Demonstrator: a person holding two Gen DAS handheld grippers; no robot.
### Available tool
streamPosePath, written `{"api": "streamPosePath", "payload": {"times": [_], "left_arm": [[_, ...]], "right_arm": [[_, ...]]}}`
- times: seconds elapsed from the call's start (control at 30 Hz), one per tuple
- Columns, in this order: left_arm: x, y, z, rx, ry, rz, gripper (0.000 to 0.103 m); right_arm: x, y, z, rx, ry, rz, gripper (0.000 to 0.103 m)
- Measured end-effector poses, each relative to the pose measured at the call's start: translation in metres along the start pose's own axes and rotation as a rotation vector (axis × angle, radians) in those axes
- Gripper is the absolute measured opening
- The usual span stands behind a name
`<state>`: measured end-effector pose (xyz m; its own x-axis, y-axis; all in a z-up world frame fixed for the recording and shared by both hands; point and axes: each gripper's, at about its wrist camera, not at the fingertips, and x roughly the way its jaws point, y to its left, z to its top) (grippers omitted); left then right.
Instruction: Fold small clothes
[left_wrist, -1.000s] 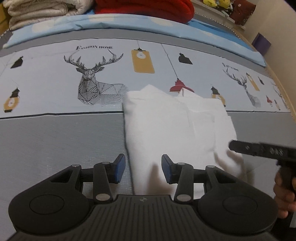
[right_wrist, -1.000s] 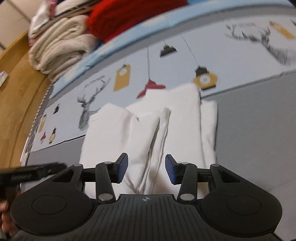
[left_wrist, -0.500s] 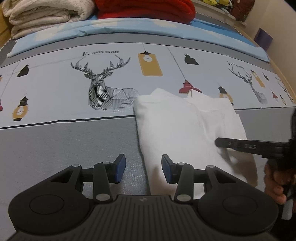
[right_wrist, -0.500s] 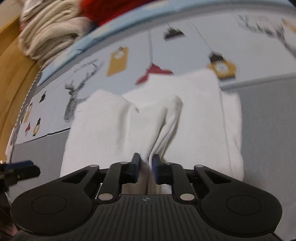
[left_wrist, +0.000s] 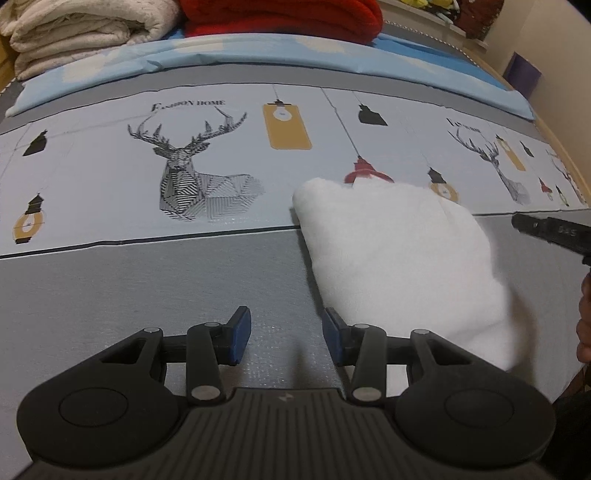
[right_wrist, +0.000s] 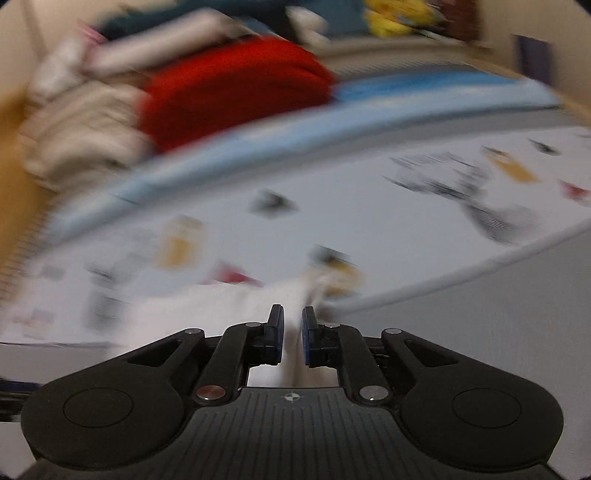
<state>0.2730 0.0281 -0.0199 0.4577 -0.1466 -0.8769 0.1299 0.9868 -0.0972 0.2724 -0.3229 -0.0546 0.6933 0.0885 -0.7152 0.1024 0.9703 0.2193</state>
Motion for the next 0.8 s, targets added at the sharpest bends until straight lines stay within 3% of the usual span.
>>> {"api": "streamPosePath", "payload": {"times": [0.07,0.13,0.23,0.33,0.53,0.6,0.73,0.8], "left_arm": [[0.004,-0.004,-0.001,0.001,0.011,-0.004,0.047],[0.008,-0.009,-0.001,0.008,0.02,-0.011,0.047],[0.013,-0.018,-0.001,0.011,0.033,-0.038,0.047],[0.019,-0.027,-0.002,0.016,0.041,-0.056,0.047],[0.034,-0.04,-0.002,0.014,0.061,-0.084,0.048],[0.041,-0.044,-0.003,0.015,0.074,-0.086,0.049],[0.054,-0.045,-0.007,0.021,0.095,-0.08,0.055],[0.061,-0.042,-0.011,0.02,0.114,-0.076,0.061]], "right_arm": [[-0.004,-0.016,0.001,0.08,-0.003,0.019,0.013],[-0.01,-0.022,0.002,0.073,0.0,0.078,0.016],[-0.002,-0.017,-0.007,0.028,0.104,0.17,0.045],[0.009,-0.015,-0.02,-0.001,0.25,0.219,0.046],[0.005,-0.016,-0.039,-0.126,0.394,0.251,0.046],[0.005,-0.016,-0.046,-0.167,0.427,0.251,0.042],[0.001,-0.02,-0.052,-0.195,0.454,0.271,0.009],[-0.002,-0.022,-0.05,-0.194,0.447,0.289,0.004]]}}
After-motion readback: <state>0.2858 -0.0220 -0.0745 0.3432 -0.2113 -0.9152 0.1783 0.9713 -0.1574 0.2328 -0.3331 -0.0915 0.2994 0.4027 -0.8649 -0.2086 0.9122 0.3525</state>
